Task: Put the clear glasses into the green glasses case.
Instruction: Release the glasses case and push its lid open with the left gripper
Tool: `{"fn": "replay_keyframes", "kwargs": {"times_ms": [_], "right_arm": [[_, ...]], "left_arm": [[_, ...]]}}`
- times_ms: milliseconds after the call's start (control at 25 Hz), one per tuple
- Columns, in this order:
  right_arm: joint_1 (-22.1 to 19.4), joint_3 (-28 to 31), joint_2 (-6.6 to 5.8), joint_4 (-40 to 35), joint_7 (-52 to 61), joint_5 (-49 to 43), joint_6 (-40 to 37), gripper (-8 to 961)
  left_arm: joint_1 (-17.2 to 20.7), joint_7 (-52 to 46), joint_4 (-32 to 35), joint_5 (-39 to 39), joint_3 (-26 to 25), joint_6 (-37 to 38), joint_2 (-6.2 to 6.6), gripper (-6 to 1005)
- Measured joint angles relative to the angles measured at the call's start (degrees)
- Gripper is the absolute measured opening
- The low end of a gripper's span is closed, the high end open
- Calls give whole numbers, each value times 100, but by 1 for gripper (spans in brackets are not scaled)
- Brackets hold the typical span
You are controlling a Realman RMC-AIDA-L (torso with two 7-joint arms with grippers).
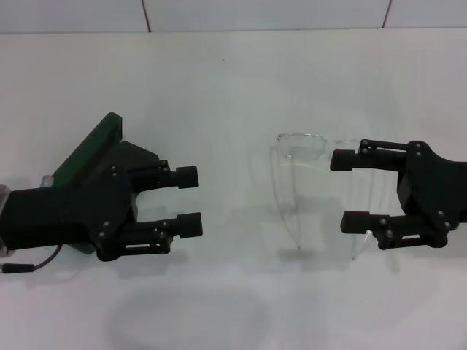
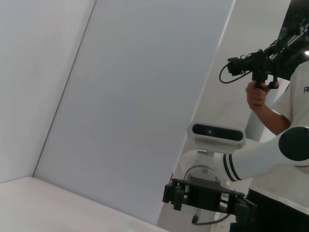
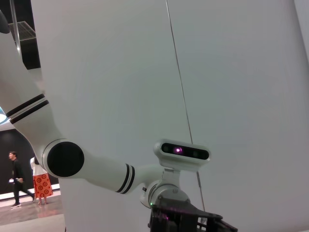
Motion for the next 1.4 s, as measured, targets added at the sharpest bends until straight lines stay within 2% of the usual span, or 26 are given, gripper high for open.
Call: {"fn": "replay_keyframes", "kwargs": {"times_ms": [640,840,960,1040,1120,1280,1400], "right_arm": [[-31,33,-4,-8,-12,88,39,780],[-356,49,-44,-63,-56,966,361,780],[-662,49,-53,-133,-108,1709,381,780],[-838,48,-52,-174,-174,2062,364,780],[-994,47,-50,-188,-221,2290,350,780],[-1167,45,-62,-196,-235,2372,334,779],[-1249,45,-64,-196,-241,2372,348,779]], "left_arm": [[4,0,0,-23,-58,-38,-15,756],[-27,-205,177,-17,-498,-221,-55,755],[-70,-776,665,-20,-868,-423,-88,755],[-83,-1346,1229,132,-945,-752,-119,755],[-105,-1995,1929,557,-917,-1198,-180,755],[-169,-3144,3241,1813,-894,-1901,-395,755],[-175,-3656,3737,2385,-789,-2185,-444,754]]}}
